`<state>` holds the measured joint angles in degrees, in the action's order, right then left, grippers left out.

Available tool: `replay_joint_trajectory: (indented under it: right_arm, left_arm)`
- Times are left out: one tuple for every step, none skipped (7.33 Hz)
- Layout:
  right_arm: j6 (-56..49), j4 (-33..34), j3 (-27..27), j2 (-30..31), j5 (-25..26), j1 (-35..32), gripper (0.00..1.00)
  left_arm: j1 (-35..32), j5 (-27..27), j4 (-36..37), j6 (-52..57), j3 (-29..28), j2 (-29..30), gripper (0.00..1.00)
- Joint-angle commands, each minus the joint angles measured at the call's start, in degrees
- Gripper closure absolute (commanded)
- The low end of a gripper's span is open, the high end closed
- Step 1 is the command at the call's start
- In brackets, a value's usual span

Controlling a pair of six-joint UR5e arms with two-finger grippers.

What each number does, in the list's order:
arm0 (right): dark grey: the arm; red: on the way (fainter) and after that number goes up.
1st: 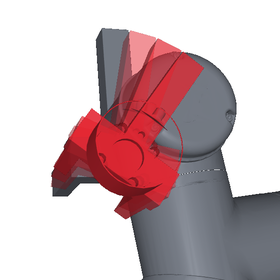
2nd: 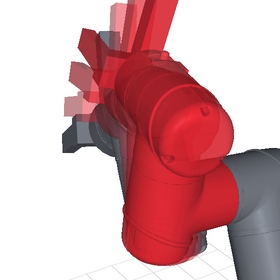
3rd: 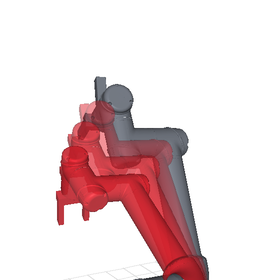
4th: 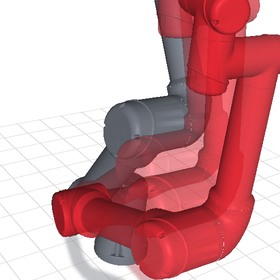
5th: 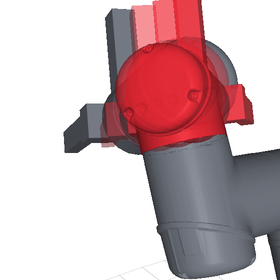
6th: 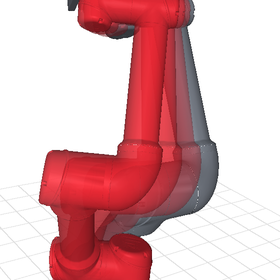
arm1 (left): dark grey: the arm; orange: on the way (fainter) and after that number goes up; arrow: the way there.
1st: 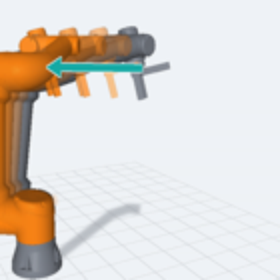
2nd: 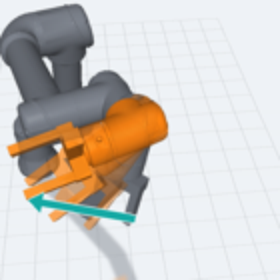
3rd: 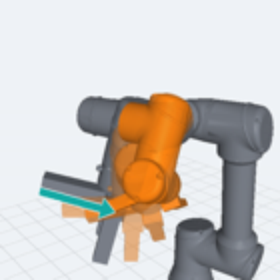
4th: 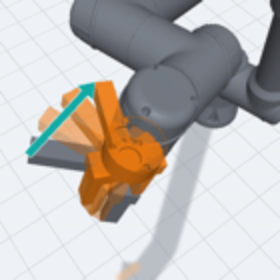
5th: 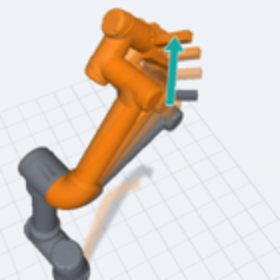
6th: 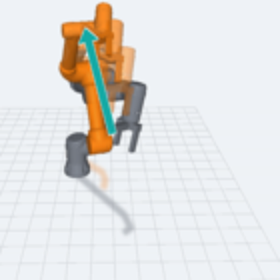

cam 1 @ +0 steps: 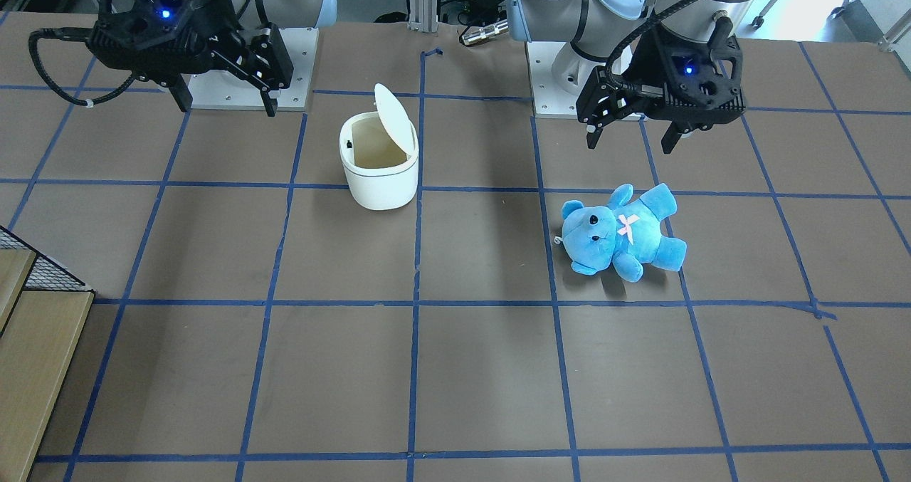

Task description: Open trash can with right arm

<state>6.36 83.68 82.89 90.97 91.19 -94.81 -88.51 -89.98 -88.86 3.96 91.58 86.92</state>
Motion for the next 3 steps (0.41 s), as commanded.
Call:
replay_joint_trajectory:
  right_arm:
    - [-0.3,-0.3,-0.3,0.2,-0.1,0.4,0.0]
    - [-0.3,-0.3,-0.3,0.2,-0.2,0.4,0.0]
    - [-0.3,-0.3,-0.3,0.3,-0.4,0.3,0.0]
  left_arm:
    - [0.0,0.1,0.0,0.0,0.0,0.0,0.0]
    - [0.0,0.1,0.0,0.0,0.0,0.0,0.0]
    - [0.0,0.1,0.0,0.0,0.0,0.0,0.0]
